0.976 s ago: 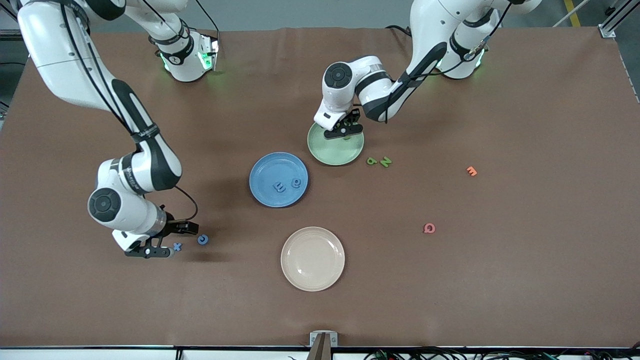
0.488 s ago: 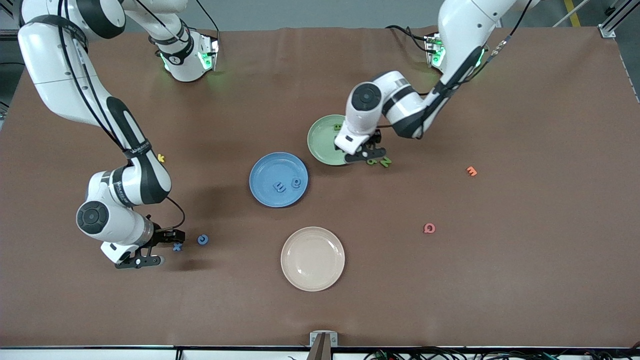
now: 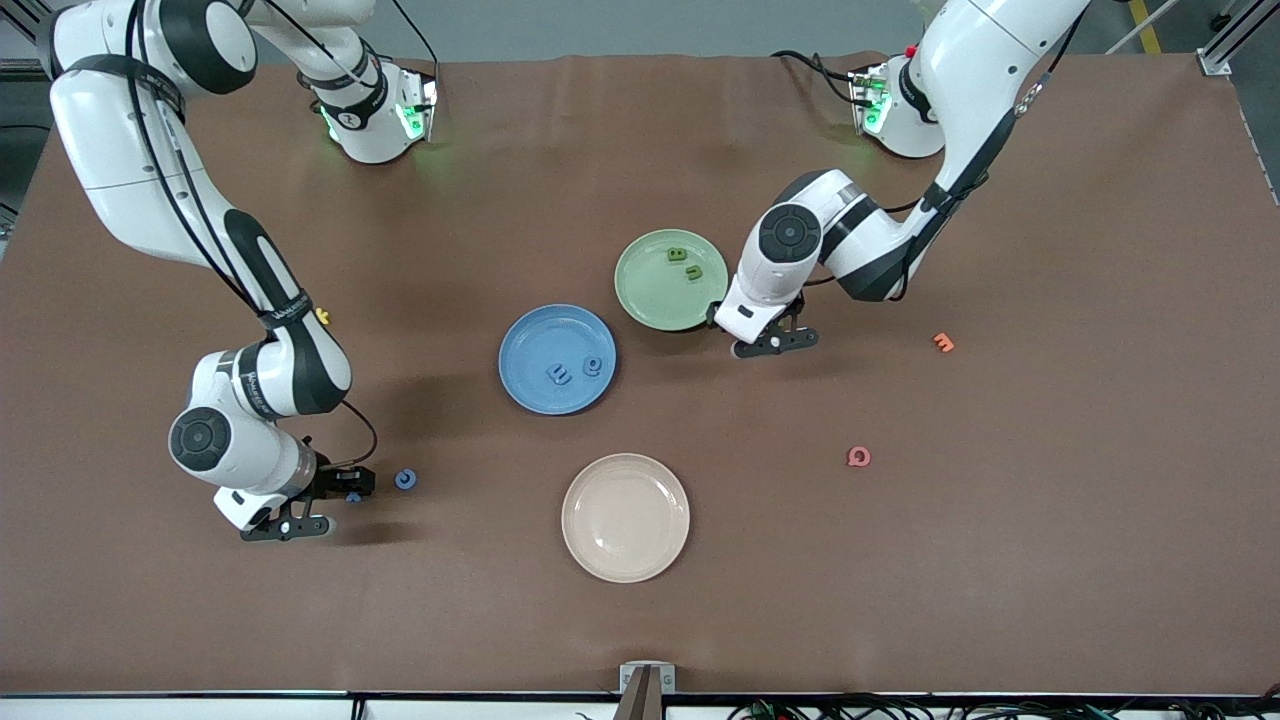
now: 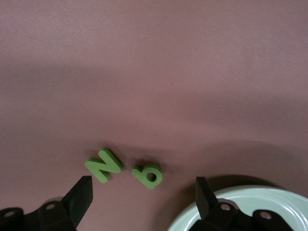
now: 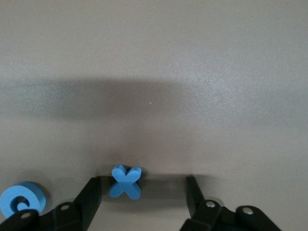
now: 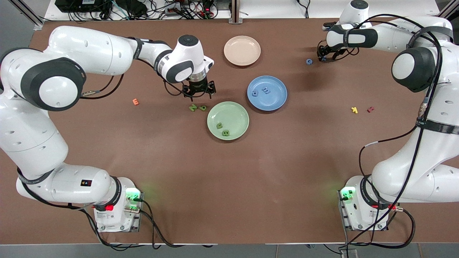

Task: Sort letters by color into matching plates
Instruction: 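Grasp the blue x with the right gripper while the left gripper grasps N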

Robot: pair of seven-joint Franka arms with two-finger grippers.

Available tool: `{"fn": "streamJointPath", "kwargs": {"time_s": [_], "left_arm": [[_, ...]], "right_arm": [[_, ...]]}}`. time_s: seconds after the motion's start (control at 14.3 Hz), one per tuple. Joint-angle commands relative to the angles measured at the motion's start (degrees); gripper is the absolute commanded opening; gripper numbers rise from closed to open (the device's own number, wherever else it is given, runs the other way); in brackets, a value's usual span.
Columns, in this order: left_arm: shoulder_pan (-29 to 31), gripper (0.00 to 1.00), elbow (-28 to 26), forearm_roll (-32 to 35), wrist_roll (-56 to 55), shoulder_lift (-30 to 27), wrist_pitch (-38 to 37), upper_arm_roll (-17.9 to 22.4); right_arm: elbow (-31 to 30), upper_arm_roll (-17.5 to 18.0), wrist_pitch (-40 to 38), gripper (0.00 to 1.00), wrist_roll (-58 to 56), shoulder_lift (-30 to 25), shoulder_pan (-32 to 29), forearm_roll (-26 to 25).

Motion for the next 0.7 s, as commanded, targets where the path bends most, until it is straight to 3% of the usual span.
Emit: {"fn": "streamJointPath", "kwargs": {"time_s": [0.0,0.21,0.49,0.63], "left_arm": [[1.36,0.94,-2.59,2.42,1.17,-1.88,0.48,-0.29],[2.86,0.94,-5.22,5.15,1.17,-1.97,3.98,-0.29],[4.69,0.94,-8.91,7.69,1.09,-1.97,8.04,-0.21],[5.14,0.94,-10.59,9.20,1.00,-2.06,10.14,-0.29]], "right_arm": [[1.64,0.46,-0.37,0.75,2.94,1.09,0.30,-1.30],[1.99,0.46,-0.37,0.67,2.94,1.09,0.30,-1.30],[2.08,0.46,-0.45,0.42,3.20,1.09,0.30,-1.13],[2.34,0.46,-0.45,0.37,3.29,1.36,0.30,-0.86]]}}
